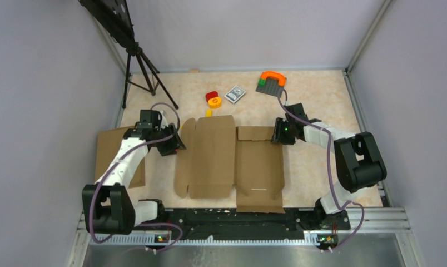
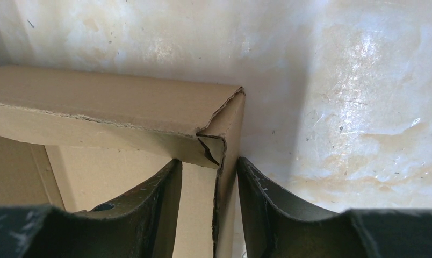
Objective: Fold the paper box
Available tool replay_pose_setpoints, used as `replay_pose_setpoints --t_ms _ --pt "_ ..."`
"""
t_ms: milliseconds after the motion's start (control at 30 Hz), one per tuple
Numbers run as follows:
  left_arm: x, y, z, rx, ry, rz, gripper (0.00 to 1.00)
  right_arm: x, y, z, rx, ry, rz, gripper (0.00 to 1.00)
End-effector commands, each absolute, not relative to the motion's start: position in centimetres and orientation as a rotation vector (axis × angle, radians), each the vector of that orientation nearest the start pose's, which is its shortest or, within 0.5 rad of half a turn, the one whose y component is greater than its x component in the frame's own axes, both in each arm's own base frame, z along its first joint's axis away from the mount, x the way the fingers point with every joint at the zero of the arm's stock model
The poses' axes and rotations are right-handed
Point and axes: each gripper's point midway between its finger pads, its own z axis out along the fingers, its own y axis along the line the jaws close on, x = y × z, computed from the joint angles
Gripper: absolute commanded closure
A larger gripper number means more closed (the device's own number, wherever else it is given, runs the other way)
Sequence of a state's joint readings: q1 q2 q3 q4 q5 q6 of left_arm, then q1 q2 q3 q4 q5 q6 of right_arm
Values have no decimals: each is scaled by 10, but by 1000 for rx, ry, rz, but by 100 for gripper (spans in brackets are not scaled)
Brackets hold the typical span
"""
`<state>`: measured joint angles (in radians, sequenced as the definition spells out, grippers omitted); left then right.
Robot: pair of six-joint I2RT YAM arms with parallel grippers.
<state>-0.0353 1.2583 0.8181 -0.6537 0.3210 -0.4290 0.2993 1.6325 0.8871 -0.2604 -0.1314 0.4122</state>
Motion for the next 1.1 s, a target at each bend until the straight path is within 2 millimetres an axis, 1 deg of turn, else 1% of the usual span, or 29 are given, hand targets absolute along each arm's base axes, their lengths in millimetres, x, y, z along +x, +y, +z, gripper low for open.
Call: replay_pose_setpoints --t_ms 0,67,100,133,200,267,300,400,433,500,533,600,667,733,900,933,1067 --pt "268 -72 130 -371 2583 -477 50 344 148 37 72 2581 422 58" --pt "269 -72 136 -338 2590 -437 48 345 149 36 70 2581 425 58" --pt "271 -78 140 -290 2587 -449 47 345 150 36 67 2582 426 58" --pt "273 -88 146 -220 2578 -491 46 345 150 36 66 2583 427 58" --pt "283 -114 160 -74 2529 -564 45 345 150 37 64 2582 429 58" --pt "299 -143 178 87 2462 -563 44 345 150 37 60 2581 429 58" --pt "313 -161 185 187 2414 -550 46 345 150 37 60 2581 429 58" --pt "331 -207 195 465 2322 -578 57 344 151 37 55 2583 436 58" --pt "338 -219 195 549 2287 -567 57 344 152 38 53 2580 439 58" --pt "342 -247 192 755 2217 -592 55 345 152 38 53 2581 443 58" --pt "347 -258 187 851 2183 -578 54 345 152 38 51 2580 444 58" --pt "361 -272 184 983 2116 -506 50 345 152 39 48 2582 444 58" --pt "370 -286 182 1114 2070 -499 47 344 153 40 44 2581 444 58" --pt "381 -296 179 1198 2038 -481 42 344 153 41 41 2580 445 58" --pt "397 -325 174 1369 1954 -531 38 345 154 43 39 2578 448 58" --pt "399 -331 166 1397 1953 -540 38 345 154 44 36 2577 450 58" --pt "396 -340 148 1522 1947 -540 39 346 154 46 37 2578 445 58"
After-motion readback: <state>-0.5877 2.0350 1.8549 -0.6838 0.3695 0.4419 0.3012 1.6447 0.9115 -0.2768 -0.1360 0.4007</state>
